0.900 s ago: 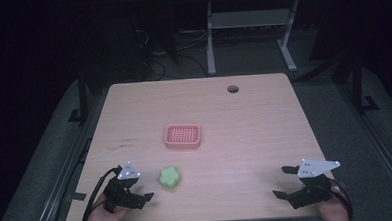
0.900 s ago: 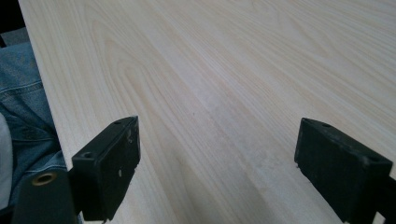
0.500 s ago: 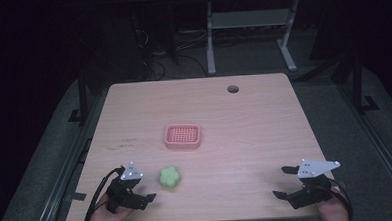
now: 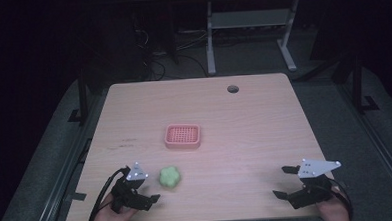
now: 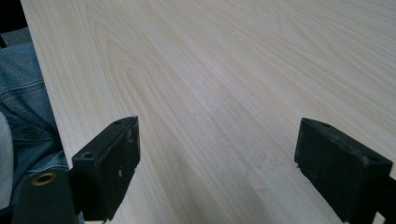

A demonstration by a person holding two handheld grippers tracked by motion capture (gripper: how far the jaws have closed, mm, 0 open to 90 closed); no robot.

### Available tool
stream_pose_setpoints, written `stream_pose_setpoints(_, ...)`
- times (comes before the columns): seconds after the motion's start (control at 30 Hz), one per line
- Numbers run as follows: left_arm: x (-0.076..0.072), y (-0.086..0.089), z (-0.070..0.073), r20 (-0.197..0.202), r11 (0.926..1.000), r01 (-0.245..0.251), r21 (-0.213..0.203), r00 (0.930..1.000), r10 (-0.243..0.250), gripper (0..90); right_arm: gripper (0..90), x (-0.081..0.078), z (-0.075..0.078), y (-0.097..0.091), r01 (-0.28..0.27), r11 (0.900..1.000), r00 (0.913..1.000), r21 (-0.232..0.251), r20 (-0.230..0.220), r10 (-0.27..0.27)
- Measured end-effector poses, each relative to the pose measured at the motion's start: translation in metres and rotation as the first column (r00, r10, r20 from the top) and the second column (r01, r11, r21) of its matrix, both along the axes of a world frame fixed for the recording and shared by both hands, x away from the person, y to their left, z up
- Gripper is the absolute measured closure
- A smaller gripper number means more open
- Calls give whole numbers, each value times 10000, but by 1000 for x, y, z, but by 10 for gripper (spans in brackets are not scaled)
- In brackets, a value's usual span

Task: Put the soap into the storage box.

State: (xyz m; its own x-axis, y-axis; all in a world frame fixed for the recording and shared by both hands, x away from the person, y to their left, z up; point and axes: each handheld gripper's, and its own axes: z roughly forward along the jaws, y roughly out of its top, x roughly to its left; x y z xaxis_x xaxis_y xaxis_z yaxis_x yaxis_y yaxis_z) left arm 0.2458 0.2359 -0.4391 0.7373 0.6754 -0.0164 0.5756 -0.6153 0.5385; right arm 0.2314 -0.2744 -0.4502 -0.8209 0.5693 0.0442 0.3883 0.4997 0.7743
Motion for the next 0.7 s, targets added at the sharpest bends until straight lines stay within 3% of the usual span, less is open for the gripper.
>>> stream_pose_setpoints(0.33, 1, -10, 5, 83, 9999, 103, -58, 9999, -102, 204, 138, 0, 0, 0, -2, 10000, 10000, -19, -10, 2)
stream_pose_setpoints(0.5, 5, -15, 8, 151, 9996, 168, 217, 9997, -171, 204, 138, 0, -1, 0, 4, 10000, 10000, -21, -43, -4)
stream_pose_setpoints(0.7, 10, -20, 13, 62, 9994, 239, 250, 9997, -241, 204, 138, 0, -1, -1, 24, 10000, 10000, 23, -41, -24)
